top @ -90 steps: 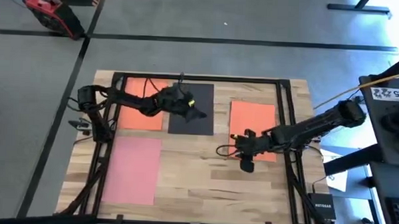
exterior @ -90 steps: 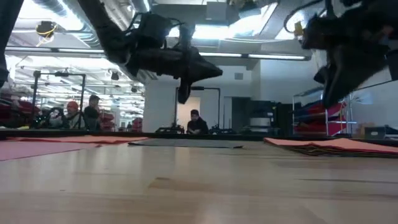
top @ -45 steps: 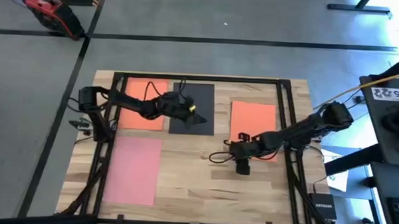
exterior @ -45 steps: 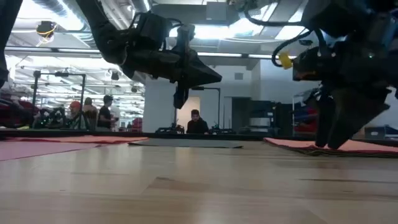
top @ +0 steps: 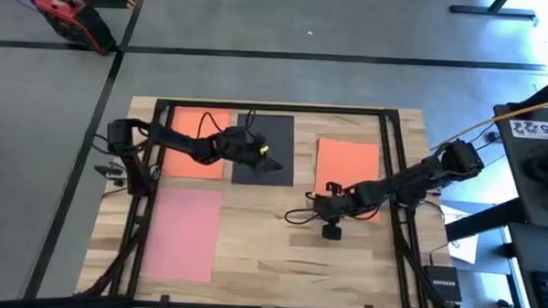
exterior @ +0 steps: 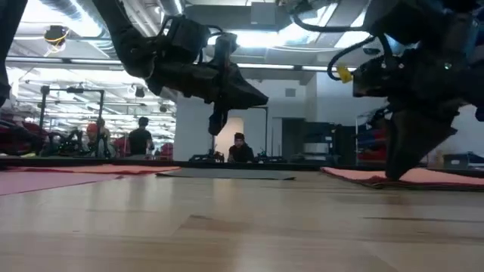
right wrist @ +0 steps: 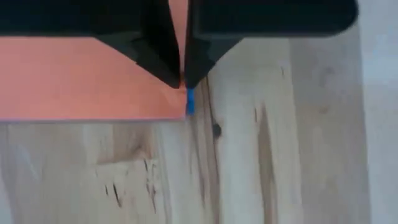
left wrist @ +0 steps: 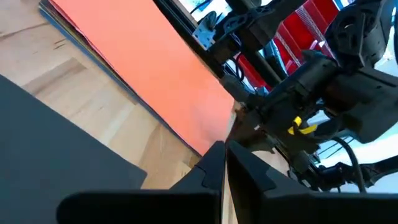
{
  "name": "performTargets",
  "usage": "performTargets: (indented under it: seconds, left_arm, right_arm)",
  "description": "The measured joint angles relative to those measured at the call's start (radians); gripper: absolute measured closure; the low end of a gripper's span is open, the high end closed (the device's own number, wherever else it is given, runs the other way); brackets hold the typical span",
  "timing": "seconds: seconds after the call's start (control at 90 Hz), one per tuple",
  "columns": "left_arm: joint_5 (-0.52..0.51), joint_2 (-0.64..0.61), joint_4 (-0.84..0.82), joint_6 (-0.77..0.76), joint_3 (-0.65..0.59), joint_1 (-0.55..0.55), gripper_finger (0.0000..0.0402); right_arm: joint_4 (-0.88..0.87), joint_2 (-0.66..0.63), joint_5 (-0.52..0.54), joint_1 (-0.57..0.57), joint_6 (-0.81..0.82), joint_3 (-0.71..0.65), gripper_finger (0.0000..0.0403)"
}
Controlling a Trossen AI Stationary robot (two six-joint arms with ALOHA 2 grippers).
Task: Organize paper
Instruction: Stack the orange color paper on top of the other orange color paper
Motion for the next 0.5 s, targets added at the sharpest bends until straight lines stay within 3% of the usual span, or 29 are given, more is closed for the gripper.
performTargets:
  seconds: [0.5]
  left_arm:
    - [0.015, -0.003, 0.003, 0.022, 0.000, 0.000, 0.0402]
  right_arm:
    - [-0.012, -0.008, 0.021, 0.000, 0.030, 0.063, 0.0392]
